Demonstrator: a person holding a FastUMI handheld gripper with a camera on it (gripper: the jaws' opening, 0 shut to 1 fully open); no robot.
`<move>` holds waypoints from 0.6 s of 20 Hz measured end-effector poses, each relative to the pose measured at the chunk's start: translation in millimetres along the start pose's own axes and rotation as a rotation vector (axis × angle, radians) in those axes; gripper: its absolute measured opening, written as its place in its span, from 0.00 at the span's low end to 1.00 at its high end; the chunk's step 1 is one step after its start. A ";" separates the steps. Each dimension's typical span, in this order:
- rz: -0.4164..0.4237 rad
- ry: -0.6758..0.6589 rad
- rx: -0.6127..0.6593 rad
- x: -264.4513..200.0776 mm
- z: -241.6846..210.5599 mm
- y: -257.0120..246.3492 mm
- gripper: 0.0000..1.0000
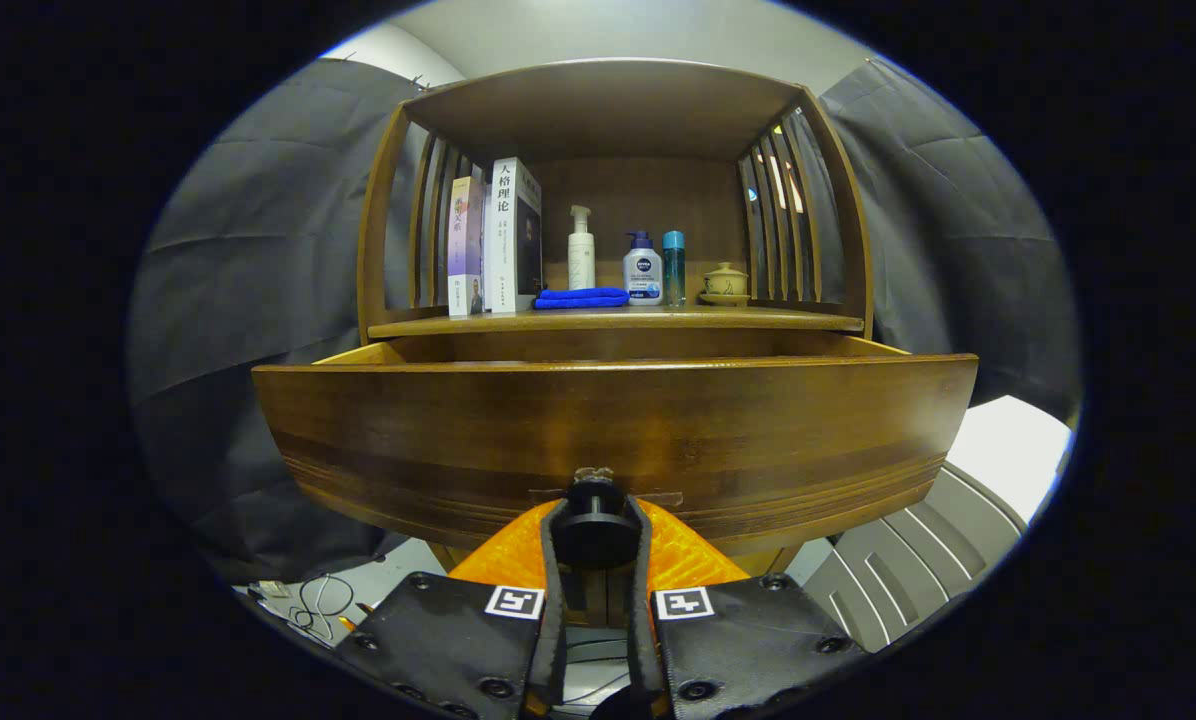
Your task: Pull open the drawer, take out the items inside it, and place them on the countertop above the cabinet.
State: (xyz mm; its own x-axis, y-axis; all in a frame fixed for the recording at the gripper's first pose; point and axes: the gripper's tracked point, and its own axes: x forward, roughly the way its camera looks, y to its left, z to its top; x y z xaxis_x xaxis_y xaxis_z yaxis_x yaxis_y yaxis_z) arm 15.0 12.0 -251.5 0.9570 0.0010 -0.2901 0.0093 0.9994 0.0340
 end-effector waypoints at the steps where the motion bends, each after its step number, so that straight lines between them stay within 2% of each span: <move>1: 0.004 0.003 0.004 -3.4 -0.3 0.3 0.27; 12: 0.058 0.024 -0.028 -33.1 -12.0 6.8 0.27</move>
State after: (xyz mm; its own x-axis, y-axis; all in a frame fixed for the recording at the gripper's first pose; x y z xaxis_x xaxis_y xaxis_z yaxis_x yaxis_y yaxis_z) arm -20.0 19.2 -253.1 0.9484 0.0599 -0.3114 -0.0550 0.9982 0.0245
